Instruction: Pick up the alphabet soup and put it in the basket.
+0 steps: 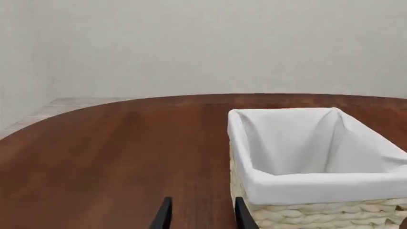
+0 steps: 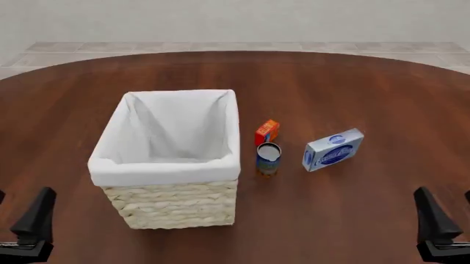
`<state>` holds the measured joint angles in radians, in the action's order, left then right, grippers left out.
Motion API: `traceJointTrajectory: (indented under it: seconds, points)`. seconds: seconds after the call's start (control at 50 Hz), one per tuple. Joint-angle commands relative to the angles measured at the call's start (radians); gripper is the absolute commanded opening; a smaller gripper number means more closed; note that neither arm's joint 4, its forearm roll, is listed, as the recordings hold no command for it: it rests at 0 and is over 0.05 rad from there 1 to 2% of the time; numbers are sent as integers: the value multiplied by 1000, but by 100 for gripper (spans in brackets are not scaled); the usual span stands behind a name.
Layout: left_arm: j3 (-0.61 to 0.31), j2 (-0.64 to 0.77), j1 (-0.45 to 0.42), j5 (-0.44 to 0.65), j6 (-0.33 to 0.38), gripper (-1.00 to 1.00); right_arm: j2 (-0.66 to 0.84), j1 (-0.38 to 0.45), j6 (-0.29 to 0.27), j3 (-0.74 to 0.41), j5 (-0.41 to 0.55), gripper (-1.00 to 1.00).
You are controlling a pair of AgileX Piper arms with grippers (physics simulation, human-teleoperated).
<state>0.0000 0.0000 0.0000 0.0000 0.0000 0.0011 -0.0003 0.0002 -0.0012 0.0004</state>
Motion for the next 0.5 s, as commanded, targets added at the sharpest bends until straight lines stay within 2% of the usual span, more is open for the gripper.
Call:
traceJointTrajectory:
  seconds: [0.02, 0.14, 0.16, 0.2, 0.32, 0.38, 0.42, 0.5]
  points:
    - [0, 0, 0, 0, 0, 100, 2, -2, 1, -4, 3, 100]
    - [0, 0, 0, 0, 0, 100, 1, -18, -2, -6, 6, 100]
    - [0, 0, 0, 0, 0, 100, 29, -24, 16, -5, -1, 100]
    - [0, 0, 0, 0, 0, 100, 54, -4, 18, -4, -21, 100]
    - [0, 0, 0, 0, 0, 100, 203, 27, 4, -17, -146, 100]
    - [0, 0, 0, 0, 0, 100, 277, 84, -23, -43, -196, 100]
    - [0, 0, 0, 0, 0, 100, 343, 84, -13, -60, -237, 100]
    - [0, 0, 0, 0, 0, 100, 423, 123, -28, -89, -289, 100]
